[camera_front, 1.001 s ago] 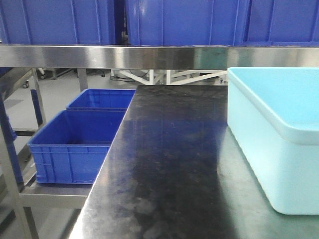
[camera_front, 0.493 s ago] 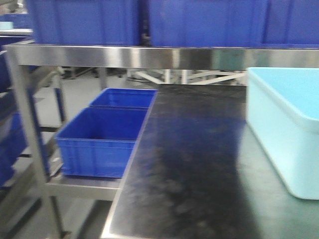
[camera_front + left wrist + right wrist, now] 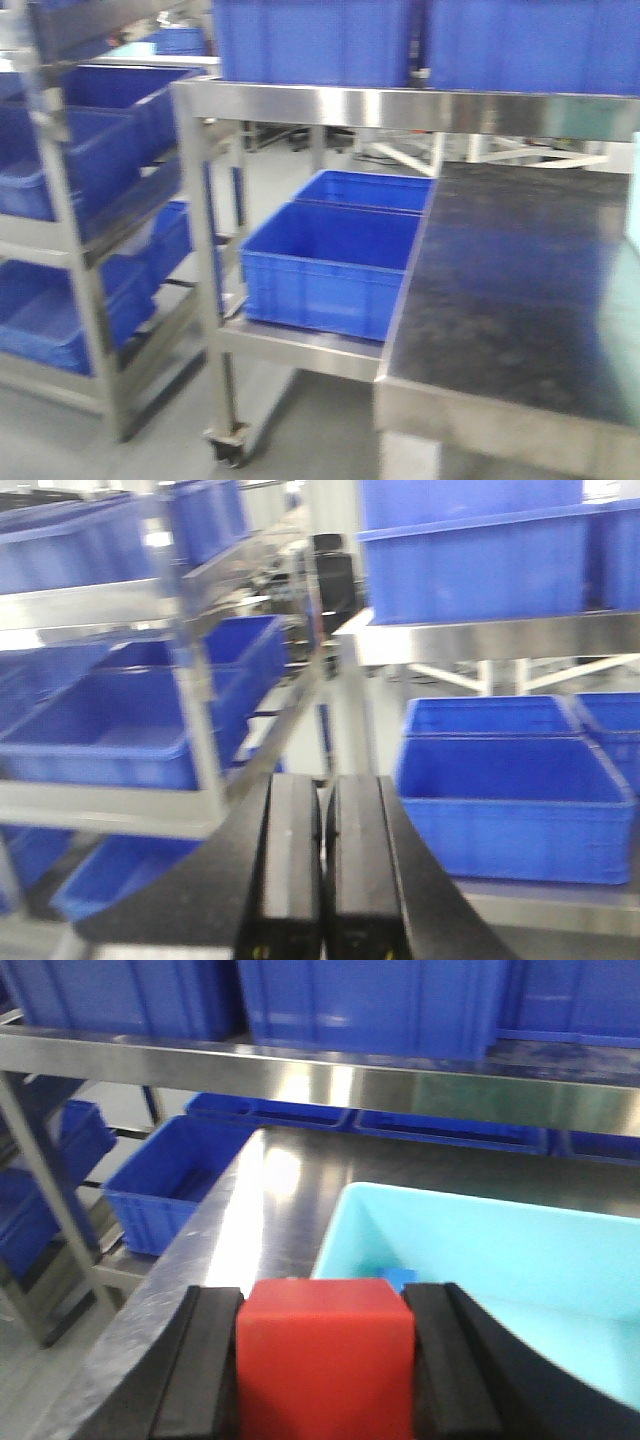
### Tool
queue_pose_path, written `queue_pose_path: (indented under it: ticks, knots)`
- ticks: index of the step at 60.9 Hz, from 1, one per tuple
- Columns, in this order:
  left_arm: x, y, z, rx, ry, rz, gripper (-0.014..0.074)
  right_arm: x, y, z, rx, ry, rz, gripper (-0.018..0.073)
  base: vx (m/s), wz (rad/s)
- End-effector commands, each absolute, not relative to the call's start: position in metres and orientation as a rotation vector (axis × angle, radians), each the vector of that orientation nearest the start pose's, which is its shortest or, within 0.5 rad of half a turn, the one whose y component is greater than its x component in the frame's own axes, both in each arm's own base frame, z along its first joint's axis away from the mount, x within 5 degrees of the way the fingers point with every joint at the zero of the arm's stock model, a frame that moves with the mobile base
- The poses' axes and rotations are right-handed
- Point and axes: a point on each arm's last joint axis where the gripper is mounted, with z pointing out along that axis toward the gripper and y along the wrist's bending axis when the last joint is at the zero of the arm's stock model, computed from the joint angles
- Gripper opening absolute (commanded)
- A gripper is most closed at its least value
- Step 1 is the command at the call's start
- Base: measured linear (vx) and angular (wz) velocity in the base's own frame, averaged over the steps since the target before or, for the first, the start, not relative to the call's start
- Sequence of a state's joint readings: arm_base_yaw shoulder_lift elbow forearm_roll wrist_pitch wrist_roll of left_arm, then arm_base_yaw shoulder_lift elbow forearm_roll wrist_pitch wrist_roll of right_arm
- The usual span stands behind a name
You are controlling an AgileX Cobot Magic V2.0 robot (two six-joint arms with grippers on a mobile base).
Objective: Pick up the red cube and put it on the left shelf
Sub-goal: 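Turn the base away from the table holding the cube in the right gripper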
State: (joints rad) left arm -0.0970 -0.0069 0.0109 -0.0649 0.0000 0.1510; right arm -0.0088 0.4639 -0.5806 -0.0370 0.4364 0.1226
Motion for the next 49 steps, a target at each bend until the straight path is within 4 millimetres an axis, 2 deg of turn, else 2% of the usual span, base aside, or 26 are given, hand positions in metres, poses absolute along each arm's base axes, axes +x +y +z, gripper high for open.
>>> queue_pose_path:
  ticks: [1,49]
  knots:
    - [0.0568,-0.0054,0.2095,0.131,1.428,-0.010,0.0106,0.0949,-0.0023,0.3514,0.082,1.690,0.034,0.0066,-0.14,0.63]
    - [0.0568,-0.0054,0.2095,0.131,1.428,-0.010,0.0106,0.0949,-0.0023,0.3514,0.082,1.690,0.034,0.0066,-0.21,0.56]
